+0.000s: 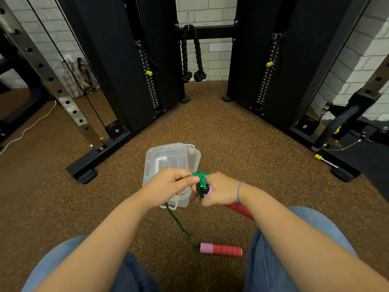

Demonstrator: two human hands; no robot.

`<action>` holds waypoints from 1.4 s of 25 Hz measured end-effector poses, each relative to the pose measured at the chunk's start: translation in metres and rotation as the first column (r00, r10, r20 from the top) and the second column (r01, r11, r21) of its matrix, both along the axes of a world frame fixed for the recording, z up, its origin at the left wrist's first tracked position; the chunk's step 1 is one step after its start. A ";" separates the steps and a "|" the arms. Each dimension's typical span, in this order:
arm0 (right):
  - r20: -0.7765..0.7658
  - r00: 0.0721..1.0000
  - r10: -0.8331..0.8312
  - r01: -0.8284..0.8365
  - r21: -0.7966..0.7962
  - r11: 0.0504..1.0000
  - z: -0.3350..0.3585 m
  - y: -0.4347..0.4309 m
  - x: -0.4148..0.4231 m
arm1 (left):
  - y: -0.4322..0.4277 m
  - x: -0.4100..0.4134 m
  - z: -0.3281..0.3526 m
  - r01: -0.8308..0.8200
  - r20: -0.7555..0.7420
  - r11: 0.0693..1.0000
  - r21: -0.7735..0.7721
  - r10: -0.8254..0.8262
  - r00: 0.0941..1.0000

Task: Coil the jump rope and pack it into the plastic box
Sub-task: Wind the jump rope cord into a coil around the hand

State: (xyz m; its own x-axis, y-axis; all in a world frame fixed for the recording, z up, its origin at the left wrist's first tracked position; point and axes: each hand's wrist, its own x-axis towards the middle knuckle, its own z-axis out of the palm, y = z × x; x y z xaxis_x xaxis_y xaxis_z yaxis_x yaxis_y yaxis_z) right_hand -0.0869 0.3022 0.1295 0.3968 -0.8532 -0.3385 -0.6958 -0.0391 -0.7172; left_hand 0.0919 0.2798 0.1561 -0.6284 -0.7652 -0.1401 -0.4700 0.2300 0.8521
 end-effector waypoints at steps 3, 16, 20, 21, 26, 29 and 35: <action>0.062 0.996 0.060 -0.063 0.056 0.996 0.000 0.002 0.003 | -0.004 0.002 -0.004 -0.033 0.014 0.998 -0.050 0.034 0.999; 0.739 0.674 0.016 -0.316 0.268 0.910 0.009 0.012 0.000 | -0.013 0.001 -0.008 -0.120 -0.033 0.975 -0.185 0.116 0.993; 0.912 0.392 -0.123 -0.417 0.295 0.860 0.008 0.010 0.002 | -0.010 0.000 -0.009 -0.090 -0.121 0.995 -0.039 0.084 0.989; 0.960 0.236 -0.150 -0.477 0.248 0.843 0.011 0.008 0.002 | -0.011 0.001 -0.012 -0.081 -0.094 0.996 -0.038 0.077 0.993; 0.907 -0.189 -0.376 -0.519 0.233 0.823 0.019 0.004 -0.002 | -0.010 0.001 -0.016 0.001 0.030 0.997 -0.077 0.001 1.000; 0.895 -0.243 -0.374 -0.346 0.280 0.895 0.019 0.001 -0.006 | -0.005 -0.003 -0.010 0.014 0.035 1.000 -0.023 -0.014 0.999; 0.881 -0.286 -0.376 0.079 0.413 0.907 0.018 -0.013 -0.018 | -0.005 0.006 -0.003 0.000 0.003 0.990 0.143 0.000 1.000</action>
State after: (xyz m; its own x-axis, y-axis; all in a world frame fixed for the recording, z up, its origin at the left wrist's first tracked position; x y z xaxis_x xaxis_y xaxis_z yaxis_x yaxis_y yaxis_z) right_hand -0.1052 0.2887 0.1472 0.1426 -0.9869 0.0752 0.8809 0.0919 -0.4643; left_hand 0.0977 0.2751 0.1530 -0.6276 -0.7374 -0.2496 -0.4726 0.1060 0.8749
